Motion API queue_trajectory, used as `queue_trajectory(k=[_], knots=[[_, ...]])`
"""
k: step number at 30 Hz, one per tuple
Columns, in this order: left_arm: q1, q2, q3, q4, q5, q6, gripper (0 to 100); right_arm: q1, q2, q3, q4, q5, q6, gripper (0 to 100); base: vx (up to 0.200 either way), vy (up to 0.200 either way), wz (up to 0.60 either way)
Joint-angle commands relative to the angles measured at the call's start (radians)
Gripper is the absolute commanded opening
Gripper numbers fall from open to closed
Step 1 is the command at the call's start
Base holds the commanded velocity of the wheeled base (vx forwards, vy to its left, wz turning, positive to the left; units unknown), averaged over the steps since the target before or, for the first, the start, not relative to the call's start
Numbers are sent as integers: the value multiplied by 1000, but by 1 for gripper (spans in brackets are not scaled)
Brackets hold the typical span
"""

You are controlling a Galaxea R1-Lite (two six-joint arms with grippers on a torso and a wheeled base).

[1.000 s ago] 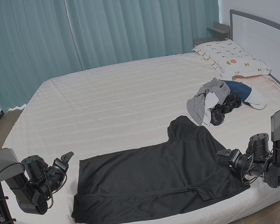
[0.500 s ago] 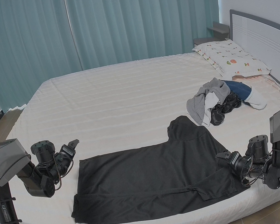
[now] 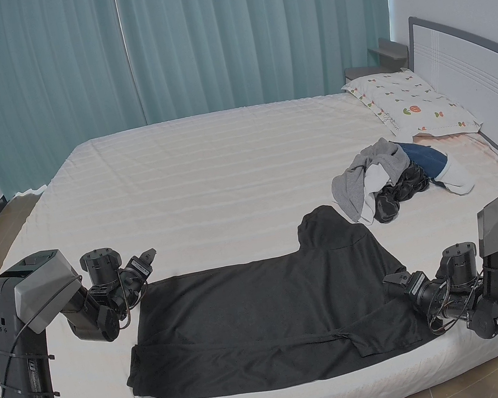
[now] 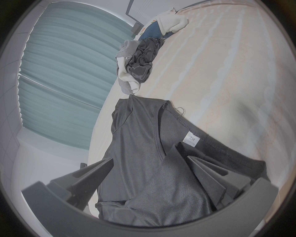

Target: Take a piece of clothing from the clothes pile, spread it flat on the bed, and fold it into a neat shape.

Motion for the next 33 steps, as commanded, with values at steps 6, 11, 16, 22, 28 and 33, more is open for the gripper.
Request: queue_trajectory(k=[6, 11, 16, 22, 28, 33], knots=[[-5, 25, 19, -6, -1, 26, 100, 0, 4, 1, -3, 0, 0, 100, 0, 0, 0], [-5, 51, -1, -8, -1, 34, 100, 0, 4, 1, -3, 1, 0, 100, 0, 0, 0], [-7, 69, -21, -6, -1, 34, 100, 0, 4, 1, -3, 1, 0, 100, 0, 0, 0], [-5, 72, -24, 0, -6, 34, 100, 0, 4, 1, -3, 1, 0, 100, 0, 0, 0], [-4, 69, -23, -9, -11, 33, 0, -4, 2, -9, -3, 1, 0, 100, 0, 0, 0], [0, 61, -4, -43, 2, 26, 0, 0, -27, -21, -5, -5, -5, 100, 0, 0, 0]])
